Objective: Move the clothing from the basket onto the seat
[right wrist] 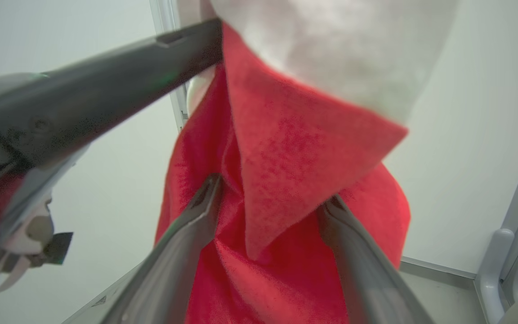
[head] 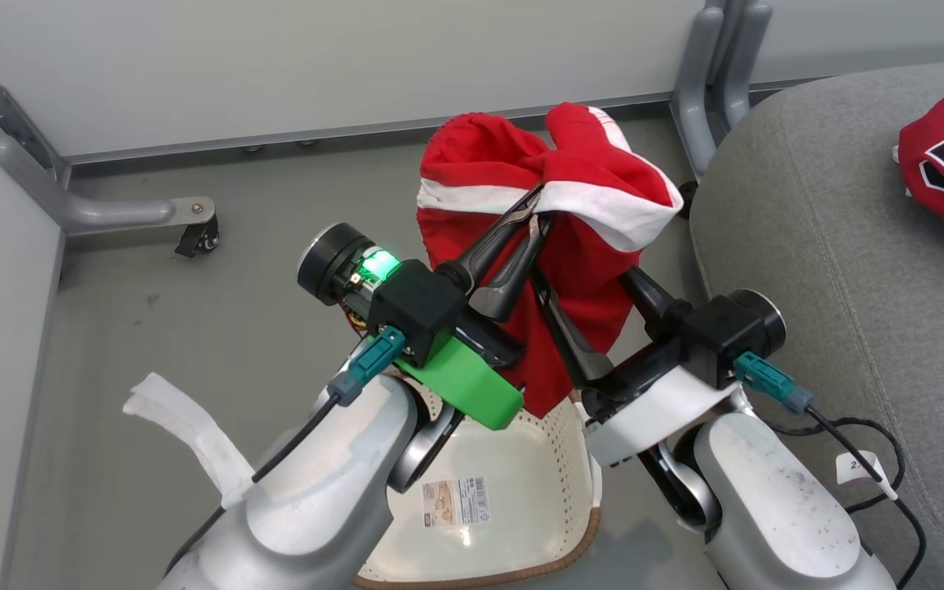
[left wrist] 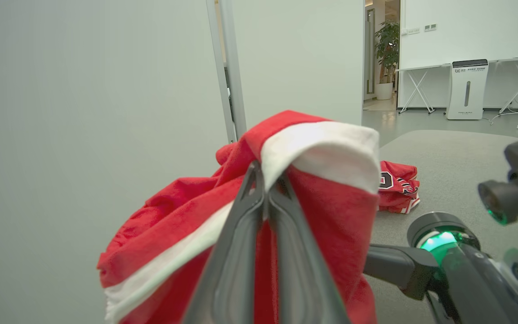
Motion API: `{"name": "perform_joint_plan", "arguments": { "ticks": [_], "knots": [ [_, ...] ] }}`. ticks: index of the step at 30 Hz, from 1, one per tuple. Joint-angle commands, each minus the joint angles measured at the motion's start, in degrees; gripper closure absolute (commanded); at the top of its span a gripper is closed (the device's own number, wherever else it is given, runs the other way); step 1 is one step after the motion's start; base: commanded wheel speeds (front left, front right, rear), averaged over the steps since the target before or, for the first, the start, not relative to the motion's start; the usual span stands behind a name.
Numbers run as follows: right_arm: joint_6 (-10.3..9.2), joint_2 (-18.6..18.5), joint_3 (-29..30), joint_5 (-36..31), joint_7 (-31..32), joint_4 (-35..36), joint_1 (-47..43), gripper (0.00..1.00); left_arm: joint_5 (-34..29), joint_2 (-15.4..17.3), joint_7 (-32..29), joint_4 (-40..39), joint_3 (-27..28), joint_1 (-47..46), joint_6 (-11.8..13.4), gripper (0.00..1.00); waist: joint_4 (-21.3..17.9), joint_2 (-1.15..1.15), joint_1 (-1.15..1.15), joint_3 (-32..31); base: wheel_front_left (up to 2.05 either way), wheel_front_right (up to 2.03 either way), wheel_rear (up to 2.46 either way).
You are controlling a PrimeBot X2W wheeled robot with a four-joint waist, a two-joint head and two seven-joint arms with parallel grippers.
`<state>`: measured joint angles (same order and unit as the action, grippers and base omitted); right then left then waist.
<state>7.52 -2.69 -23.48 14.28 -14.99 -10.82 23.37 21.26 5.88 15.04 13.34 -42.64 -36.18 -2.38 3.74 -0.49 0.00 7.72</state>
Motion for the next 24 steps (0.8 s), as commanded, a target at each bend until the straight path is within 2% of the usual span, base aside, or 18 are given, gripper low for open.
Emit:
{"name": "perform_joint_plan", "arguments": {
  "ticks": [1,2,24],
  "knots": [
    [-0.06,-0.24,-0.29,0.81,-0.16,-0.69,0.73,0.60,-0.19,-0.41,0.19,-0.29,-0.08,-0.33,-0.15,1.00,0.21,0.49,0.00,0.26,0.00,0.00,0.00],
    [-0.06,-0.23,-0.43,1.17,-0.15,-0.74,0.97,1.00,-0.20,-0.50,0.19,-0.34,-0.14,-0.39,-0.21,1.00,0.29,0.49,0.00,0.38,0.00,0.00,0.00],
    [-0.06,-0.23,0.15,2.22,-0.15,-0.50,-2.43,1.00,-0.72,-0.70,0.19,2.11,0.66,2.67,-1.23,1.00,-0.95,0.49,0.00,-0.76,0.00,0.00,0.00]
  ]
}}
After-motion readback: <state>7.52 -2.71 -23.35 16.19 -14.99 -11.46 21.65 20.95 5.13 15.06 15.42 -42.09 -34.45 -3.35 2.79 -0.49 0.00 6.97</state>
